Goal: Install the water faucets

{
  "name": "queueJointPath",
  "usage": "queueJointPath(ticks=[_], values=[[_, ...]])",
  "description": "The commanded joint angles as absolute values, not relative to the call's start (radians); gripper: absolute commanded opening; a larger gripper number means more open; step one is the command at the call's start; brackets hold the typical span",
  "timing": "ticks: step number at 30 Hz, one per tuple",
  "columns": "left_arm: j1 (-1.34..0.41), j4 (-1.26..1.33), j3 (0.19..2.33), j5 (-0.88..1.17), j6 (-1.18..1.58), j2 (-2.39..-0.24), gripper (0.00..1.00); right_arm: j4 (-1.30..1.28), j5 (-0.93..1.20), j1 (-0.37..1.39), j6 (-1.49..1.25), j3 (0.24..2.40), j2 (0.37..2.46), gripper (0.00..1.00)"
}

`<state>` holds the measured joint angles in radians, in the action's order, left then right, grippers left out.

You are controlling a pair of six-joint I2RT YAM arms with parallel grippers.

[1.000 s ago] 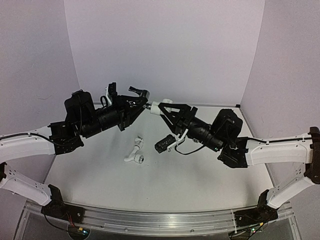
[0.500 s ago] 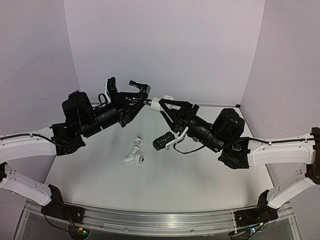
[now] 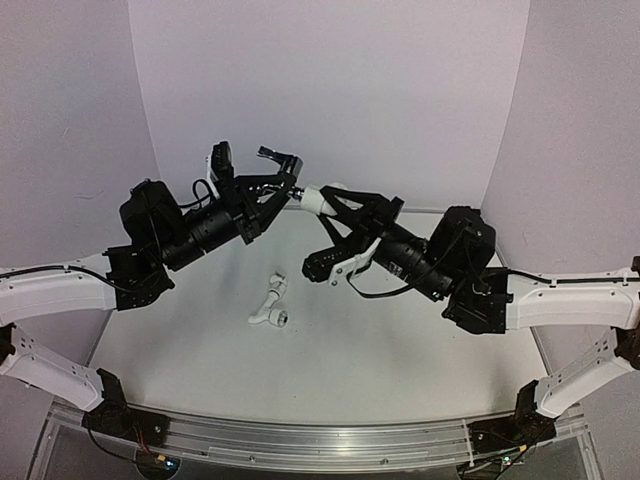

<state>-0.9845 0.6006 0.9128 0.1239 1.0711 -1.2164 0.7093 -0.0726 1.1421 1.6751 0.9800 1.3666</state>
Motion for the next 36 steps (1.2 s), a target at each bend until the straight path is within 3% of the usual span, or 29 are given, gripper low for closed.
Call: queueJointPath(ticks=[1, 29, 36], values=[[-1.017, 0.615, 0.939, 0.314, 1.009, -1.257, 0.0, 0.616, -0.034, 1.17, 1.463, 1.071, 1.334, 0.0], [-1.017, 0.743, 0.909, 0.412, 0.871, -1.284, 0.0, 0.309, -0.067, 1.177, 0.32, 1.346, 1.319, 0.0], [-1.017, 0.749, 0.909, 0.453, 0.804, -1.281, 0.0, 0.282, 0.016, 1.175, -0.012, 1.381, 1.294, 0.0]])
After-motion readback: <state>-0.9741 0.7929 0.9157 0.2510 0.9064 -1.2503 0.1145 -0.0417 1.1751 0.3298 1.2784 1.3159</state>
